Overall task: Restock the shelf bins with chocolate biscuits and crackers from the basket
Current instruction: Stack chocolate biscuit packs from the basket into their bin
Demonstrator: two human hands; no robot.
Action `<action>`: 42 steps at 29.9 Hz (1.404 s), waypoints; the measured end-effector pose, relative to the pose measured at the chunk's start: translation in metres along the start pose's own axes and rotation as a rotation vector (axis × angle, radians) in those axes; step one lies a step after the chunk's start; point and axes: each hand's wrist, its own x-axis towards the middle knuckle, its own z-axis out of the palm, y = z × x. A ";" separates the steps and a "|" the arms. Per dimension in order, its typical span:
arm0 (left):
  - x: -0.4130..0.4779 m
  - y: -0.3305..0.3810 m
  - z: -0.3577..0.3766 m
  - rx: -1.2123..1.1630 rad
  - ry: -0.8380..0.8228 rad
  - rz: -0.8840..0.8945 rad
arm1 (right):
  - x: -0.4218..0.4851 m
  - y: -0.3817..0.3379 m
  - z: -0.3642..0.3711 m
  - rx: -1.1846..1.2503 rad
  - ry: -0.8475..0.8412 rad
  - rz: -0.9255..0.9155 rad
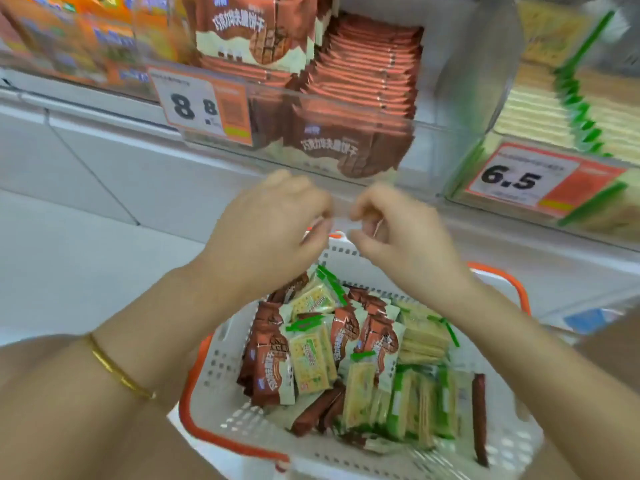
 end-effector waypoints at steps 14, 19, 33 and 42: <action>-0.003 0.024 0.073 0.273 -0.844 0.171 | -0.095 0.191 0.142 -0.173 -0.613 0.653; 0.000 0.024 0.075 0.254 -0.862 0.137 | -0.071 0.178 0.122 -0.107 -0.614 0.661; 0.031 -0.012 -0.010 -0.483 -0.597 -0.293 | -0.002 0.014 -0.036 0.863 -0.312 0.331; 0.039 -0.058 -0.065 -0.406 0.476 -0.282 | 0.093 -0.064 -0.094 0.415 0.065 0.016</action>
